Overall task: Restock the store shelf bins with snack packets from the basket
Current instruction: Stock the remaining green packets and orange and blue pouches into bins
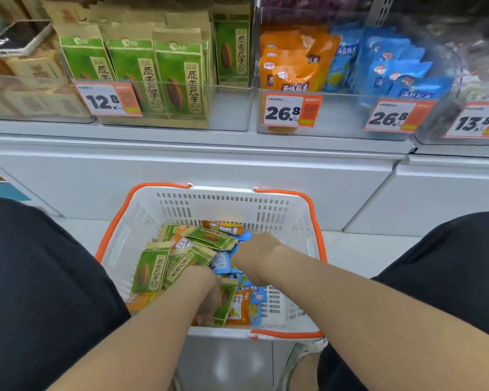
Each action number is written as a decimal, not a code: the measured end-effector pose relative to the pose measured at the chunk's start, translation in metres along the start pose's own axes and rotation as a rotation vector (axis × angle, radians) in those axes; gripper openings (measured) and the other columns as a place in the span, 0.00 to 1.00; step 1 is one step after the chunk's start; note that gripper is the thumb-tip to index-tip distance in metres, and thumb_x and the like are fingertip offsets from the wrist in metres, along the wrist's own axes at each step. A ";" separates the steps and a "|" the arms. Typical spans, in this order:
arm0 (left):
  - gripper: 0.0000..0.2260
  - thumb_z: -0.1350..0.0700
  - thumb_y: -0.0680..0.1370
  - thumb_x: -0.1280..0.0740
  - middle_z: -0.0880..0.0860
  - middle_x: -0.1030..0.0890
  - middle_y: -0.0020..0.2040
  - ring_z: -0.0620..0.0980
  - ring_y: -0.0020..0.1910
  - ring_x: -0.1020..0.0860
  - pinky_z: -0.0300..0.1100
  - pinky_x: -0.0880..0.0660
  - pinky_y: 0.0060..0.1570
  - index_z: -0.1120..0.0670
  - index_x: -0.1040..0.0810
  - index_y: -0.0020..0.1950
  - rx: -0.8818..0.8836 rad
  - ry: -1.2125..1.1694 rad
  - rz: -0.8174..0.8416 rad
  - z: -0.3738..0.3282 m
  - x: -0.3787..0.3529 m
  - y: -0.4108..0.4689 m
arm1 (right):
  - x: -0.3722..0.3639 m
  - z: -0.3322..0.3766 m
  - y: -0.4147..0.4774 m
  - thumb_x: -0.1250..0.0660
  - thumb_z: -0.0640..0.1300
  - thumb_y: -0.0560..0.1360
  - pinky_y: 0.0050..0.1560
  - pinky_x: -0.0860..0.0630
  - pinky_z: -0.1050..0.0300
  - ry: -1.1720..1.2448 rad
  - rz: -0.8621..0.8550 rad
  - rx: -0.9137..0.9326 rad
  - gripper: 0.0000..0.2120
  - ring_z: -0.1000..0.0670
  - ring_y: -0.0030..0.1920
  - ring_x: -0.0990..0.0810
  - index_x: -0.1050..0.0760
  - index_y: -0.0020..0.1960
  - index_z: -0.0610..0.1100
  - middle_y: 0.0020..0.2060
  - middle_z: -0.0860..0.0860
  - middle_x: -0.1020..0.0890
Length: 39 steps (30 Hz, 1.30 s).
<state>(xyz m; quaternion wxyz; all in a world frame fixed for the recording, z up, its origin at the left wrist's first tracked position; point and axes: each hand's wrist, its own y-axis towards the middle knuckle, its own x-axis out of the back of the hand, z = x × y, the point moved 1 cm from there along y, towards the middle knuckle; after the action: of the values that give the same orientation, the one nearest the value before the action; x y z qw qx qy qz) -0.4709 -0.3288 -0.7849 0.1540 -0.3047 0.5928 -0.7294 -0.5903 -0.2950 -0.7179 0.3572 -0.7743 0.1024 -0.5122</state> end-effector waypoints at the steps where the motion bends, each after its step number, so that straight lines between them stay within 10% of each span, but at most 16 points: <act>1: 0.26 0.44 0.80 0.29 0.53 0.23 0.70 0.57 0.65 0.23 0.51 0.24 0.60 0.54 0.26 0.75 -0.006 0.019 -0.016 0.001 0.001 -0.003 | 0.001 0.000 0.001 0.35 0.40 0.81 0.29 0.37 0.55 0.003 -0.001 0.002 0.03 0.51 0.34 0.30 0.24 0.50 0.46 0.39 0.51 0.28; 12: 0.11 0.47 0.77 0.31 0.53 0.24 0.40 0.53 0.38 0.29 0.48 0.28 0.41 0.52 0.24 0.41 -0.197 -0.530 -0.261 0.003 0.014 -0.006 | 0.022 -0.009 0.000 0.36 0.39 0.81 0.32 0.31 0.53 0.128 -0.071 -0.028 0.03 0.49 0.35 0.28 0.26 0.49 0.44 0.42 0.49 0.27; 19: 0.20 0.54 0.87 0.41 0.53 0.39 0.30 0.52 0.29 0.40 0.45 0.39 0.34 0.55 0.38 0.35 -0.253 -1.142 -0.815 0.026 0.027 -0.010 | 0.033 -0.035 -0.019 0.34 0.36 0.79 0.31 0.33 0.53 0.206 -0.093 -0.145 0.14 0.47 0.39 0.25 0.27 0.64 0.43 0.50 0.47 0.26; 24: 0.11 0.59 0.87 0.39 0.64 0.17 0.45 0.61 0.41 0.16 0.49 0.17 0.34 0.62 0.20 0.52 -0.250 -1.913 -0.831 0.034 0.034 -0.028 | 0.030 -0.055 -0.029 0.14 0.50 0.61 0.49 0.21 0.44 0.530 -0.047 -0.052 0.51 0.42 0.50 0.21 0.44 0.72 0.57 0.54 0.48 0.26; 27: 0.08 0.61 0.86 0.39 0.66 0.17 0.45 0.57 0.41 0.18 0.47 0.16 0.35 0.64 0.23 0.53 -0.276 -2.280 -0.667 0.033 0.041 -0.044 | 0.037 -0.058 -0.030 0.23 0.53 0.73 0.51 0.22 0.46 0.668 -0.253 -0.036 0.33 0.44 0.50 0.22 0.36 0.71 0.51 0.48 0.50 0.24; 31: 0.16 0.50 0.86 0.43 0.60 0.14 0.49 0.56 0.44 0.19 0.47 0.18 0.42 0.56 0.18 0.55 -0.221 -2.053 -0.780 0.030 0.051 -0.053 | 0.059 -0.077 -0.043 0.29 0.49 0.79 0.49 0.20 0.46 0.721 -0.464 -0.105 0.07 0.44 0.46 0.18 0.22 0.52 0.46 0.44 0.49 0.19; 36: 0.22 0.43 0.88 0.47 0.54 0.12 0.51 0.53 0.52 0.14 0.50 0.18 0.55 0.53 0.17 0.59 -0.576 -1.877 -1.115 0.019 0.067 -0.092 | 0.083 -0.104 -0.067 0.24 0.53 0.75 0.38 0.15 0.45 0.945 -0.593 -0.269 0.16 0.50 0.29 0.15 0.25 0.53 0.45 0.43 0.46 0.16; 39: 0.15 0.49 0.88 0.41 0.56 0.13 0.54 0.57 0.55 0.14 0.55 0.17 0.56 0.54 0.19 0.64 -0.790 -1.798 -1.219 0.014 0.080 -0.107 | 0.097 -0.119 -0.081 0.24 0.62 0.71 0.45 0.16 0.45 0.901 -0.767 -0.399 0.20 0.48 0.41 0.14 0.21 0.53 0.49 0.44 0.49 0.16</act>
<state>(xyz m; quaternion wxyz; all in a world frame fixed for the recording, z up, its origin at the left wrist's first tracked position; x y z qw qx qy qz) -0.5090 -0.3593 -0.6598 0.0368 -0.9764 0.2103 0.0340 -0.6655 -0.3408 -0.5687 -0.0821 -0.5157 0.0515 -0.8513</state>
